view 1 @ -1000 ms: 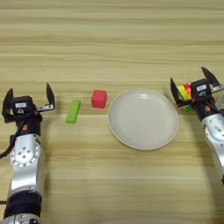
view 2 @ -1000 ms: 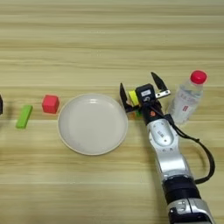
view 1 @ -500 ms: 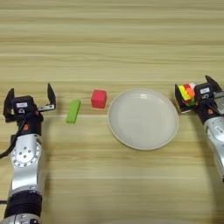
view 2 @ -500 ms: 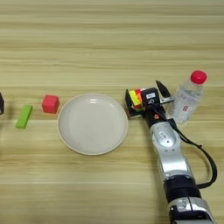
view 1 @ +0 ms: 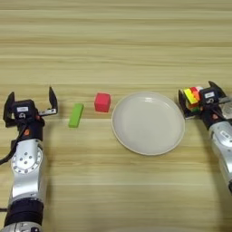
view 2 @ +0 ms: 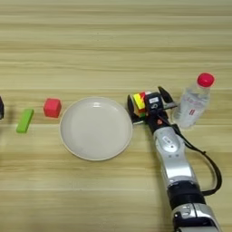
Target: Move the objects on the table
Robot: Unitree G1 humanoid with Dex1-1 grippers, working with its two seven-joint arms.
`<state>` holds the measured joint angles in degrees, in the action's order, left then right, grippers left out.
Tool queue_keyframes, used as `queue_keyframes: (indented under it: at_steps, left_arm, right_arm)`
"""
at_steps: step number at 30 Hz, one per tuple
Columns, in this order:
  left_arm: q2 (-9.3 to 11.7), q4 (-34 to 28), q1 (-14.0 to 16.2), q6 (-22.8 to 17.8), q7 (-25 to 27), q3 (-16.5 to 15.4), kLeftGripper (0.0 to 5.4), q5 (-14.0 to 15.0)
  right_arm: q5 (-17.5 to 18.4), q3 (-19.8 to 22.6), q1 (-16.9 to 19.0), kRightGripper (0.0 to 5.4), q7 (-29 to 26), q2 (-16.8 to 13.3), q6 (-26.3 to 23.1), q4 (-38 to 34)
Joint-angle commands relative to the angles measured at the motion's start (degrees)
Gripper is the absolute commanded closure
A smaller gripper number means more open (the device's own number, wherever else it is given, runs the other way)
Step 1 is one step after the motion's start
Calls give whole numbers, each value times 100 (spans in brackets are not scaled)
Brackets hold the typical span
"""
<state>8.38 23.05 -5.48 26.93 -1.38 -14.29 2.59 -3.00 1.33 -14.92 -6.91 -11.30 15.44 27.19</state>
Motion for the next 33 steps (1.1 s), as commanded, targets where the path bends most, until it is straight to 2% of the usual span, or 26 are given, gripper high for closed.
queue_keyframes:
  at_steps: [1,14,20,33]
  left_arm:
    - [31,-77,32,6,-34,23,0,-32]
    - [42,-88,36,6,-26,19,0,-29]
    - [43,-102,41,10,-14,18,0,-17]
    - [39,-179,52,-27,-26,13,0,-17]
  right_arm:
    - [9,-1,-86,5,-31,-11,-117,110]
    - [56,33,-172,5,-50,-1,-138,374]
    - [65,48,-214,57,-40,3,-150,504]
    - [186,93,-224,205,-105,28,-178,472]
